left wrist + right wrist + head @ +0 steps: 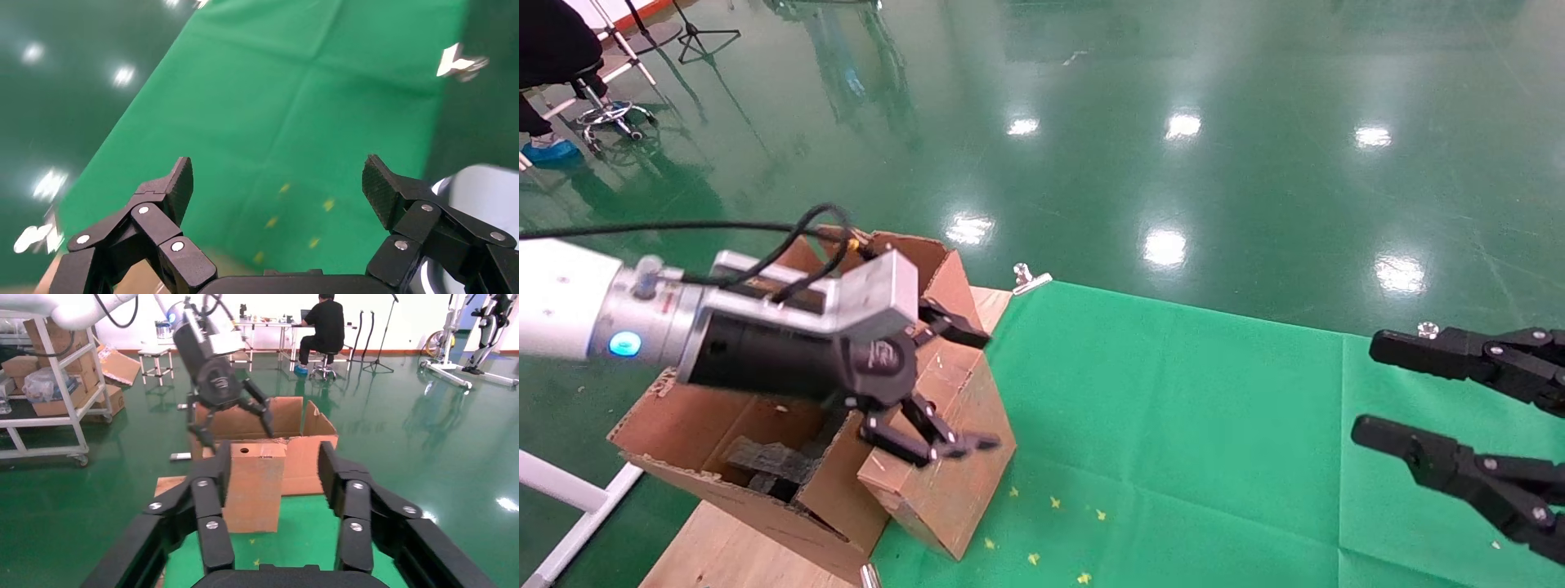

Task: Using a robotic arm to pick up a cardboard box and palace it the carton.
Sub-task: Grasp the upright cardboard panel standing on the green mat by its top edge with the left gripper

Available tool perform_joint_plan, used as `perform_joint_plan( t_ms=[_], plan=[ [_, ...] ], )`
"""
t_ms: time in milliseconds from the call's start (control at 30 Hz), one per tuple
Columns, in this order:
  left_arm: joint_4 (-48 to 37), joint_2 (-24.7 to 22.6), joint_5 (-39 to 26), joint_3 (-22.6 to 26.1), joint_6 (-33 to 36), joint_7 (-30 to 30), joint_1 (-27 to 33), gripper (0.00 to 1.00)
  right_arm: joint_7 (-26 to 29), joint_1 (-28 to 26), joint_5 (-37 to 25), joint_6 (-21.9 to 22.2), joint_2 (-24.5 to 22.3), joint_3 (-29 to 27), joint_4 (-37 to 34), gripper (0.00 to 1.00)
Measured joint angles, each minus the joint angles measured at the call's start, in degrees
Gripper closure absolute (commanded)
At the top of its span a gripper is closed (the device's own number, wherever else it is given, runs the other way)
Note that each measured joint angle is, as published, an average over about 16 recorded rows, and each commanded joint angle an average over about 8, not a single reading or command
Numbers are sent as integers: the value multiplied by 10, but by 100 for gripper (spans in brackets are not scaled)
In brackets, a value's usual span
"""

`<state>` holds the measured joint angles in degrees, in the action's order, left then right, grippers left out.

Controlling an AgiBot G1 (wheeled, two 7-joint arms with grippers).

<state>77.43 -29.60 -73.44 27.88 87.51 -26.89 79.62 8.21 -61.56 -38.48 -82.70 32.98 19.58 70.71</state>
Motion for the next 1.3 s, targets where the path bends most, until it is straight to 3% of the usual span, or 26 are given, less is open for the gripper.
perform_joint_plan(
  t_ms=[333, 767, 1000, 1300],
  plan=[
    [-1, -25, -139, 75, 12, -186, 85, 0, 0, 0, 0, 0, 0, 0, 0, 100],
    [1, -62, -256, 183, 16, -413, 163, 0, 0, 0, 0, 0, 0, 0, 0, 100],
    [2, -67, -258, 210, 3, -470, 175, 0, 0, 0, 0, 0, 0, 0, 0, 100],
    [1, -50, -225, 208, -11, -486, 179, 0, 0, 0, 0, 0, 0, 0, 0, 100]
  ],
)
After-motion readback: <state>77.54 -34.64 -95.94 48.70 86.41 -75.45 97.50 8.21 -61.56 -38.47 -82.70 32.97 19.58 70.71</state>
